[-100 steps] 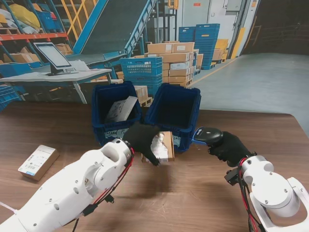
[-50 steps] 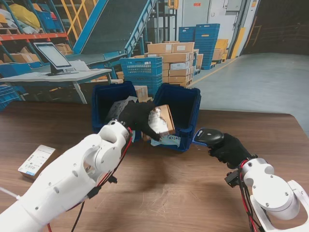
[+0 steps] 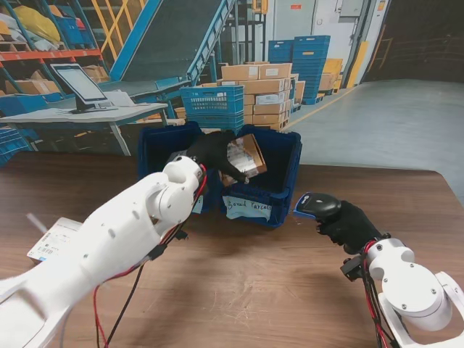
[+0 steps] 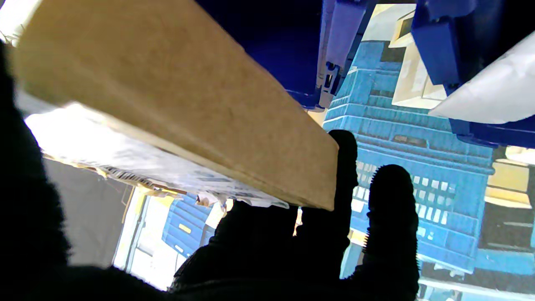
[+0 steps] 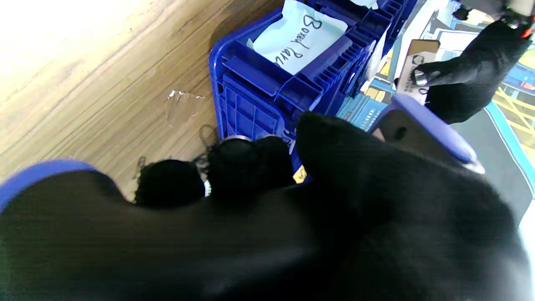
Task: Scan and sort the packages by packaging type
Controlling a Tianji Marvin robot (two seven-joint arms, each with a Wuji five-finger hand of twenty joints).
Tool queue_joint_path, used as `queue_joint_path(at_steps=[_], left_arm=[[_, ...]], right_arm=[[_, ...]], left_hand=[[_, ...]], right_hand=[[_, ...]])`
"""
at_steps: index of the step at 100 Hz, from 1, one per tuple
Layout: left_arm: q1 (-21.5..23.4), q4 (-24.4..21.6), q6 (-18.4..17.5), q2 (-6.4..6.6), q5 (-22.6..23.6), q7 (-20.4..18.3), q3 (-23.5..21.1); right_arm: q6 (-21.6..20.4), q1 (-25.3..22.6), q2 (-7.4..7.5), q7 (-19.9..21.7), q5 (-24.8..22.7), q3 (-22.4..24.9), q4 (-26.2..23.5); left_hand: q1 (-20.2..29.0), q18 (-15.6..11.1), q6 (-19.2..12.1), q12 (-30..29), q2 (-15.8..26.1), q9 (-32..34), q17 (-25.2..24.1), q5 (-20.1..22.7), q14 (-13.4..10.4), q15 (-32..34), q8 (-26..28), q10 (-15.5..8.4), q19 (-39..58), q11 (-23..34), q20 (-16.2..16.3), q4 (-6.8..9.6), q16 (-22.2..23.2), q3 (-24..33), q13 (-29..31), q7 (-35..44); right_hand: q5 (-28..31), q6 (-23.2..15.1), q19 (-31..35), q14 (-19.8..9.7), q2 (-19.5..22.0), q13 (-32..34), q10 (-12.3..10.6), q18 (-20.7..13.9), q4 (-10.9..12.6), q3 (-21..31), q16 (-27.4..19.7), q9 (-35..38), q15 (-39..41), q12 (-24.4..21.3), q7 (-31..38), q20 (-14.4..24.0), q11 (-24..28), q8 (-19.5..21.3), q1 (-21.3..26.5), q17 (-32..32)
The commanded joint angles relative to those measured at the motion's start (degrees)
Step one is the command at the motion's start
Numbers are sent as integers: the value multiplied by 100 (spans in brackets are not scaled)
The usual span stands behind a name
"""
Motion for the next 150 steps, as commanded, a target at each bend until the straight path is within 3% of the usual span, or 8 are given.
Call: queue_joint_path(at_steps=[1,64,78,84,94,101,118,150], left_arm=[[-203,119,-84,-184,-90,-147,31],[-1237,2402,-749,-1144,-812,185,916],[-1394,2870,-894,-1361,-878,186,1084],[-1437,3018,-957,-1435,-924,170,1126],[-1510,3226,-995,-1532,-925,169,1207],[-1552,3362,-1035,-1599,-949,159,1241],[-1663,3615,-1097,-1715,-987,6,1355],[-1863,4307,-1425,-2068,-1025,-93,1548]], right_arm=[[9,-15,-55,28,26,14,-20],[-6,-22,-63,31,120,88,78],[-2,-35,-65,32,126,114,83],[-1,-40,-67,25,134,121,85],[-2,-45,-66,32,137,133,85],[-5,-46,-63,45,137,143,86],[0,-45,-63,48,141,159,91],[21,-37,-57,80,149,183,94]], left_hand=[[2798,175,-1962,243,1043,624,-78,758,-296,923,313,-1115,52,776,70,292,162,3758,562,2357],[2810,140,-2021,116,1149,694,-149,841,-293,760,55,-1136,-55,654,54,134,-53,3550,435,2280],[2690,78,-1933,0,1148,558,-249,793,-336,573,-320,-1075,-165,327,47,98,-377,3469,179,1888],[2568,40,-1820,-34,1134,467,-320,770,-358,553,-511,-1018,-258,23,52,79,-969,3423,-28,1533],[2182,-33,-1699,-847,1226,-210,-447,735,-343,325,-576,-893,-501,509,-5,77,-1478,3528,-315,960],[1889,-47,-1559,-1910,1344,-677,-541,729,-315,126,-661,-809,-658,755,-29,112,-1695,3595,-495,442],[1314,-53,-1336,-2620,1747,-1186,-750,690,-232,-385,-1029,-629,-943,308,-59,331,-2122,3543,-956,-472],[641,-116,-1005,-3299,1850,-2271,-1121,109,-122,-1304,-1868,-412,-1960,-450,-306,-242,-3124,3001,-1940,-2245]], right_hand=[[206,-376,321,12,412,122,114,3,126,675,96,50,159,38,-19,123,-52,46,548,50],[215,-367,327,13,407,127,123,16,124,679,95,53,163,41,-20,127,-51,49,550,47],[210,-365,329,13,405,127,120,27,123,681,95,48,163,42,-20,128,-50,51,551,47],[213,-370,327,17,405,124,118,21,124,683,95,49,163,42,-18,127,-50,53,553,45],[215,-369,326,22,404,123,127,15,123,682,95,50,164,41,-19,127,-52,53,552,42],[214,-367,330,28,406,124,124,15,124,683,96,47,167,41,-19,128,-52,53,548,47],[217,-367,329,17,401,122,124,18,123,683,96,50,168,42,-19,129,-51,53,550,43],[222,-362,334,24,394,134,132,26,123,692,97,58,176,43,-19,130,-49,54,553,52]])
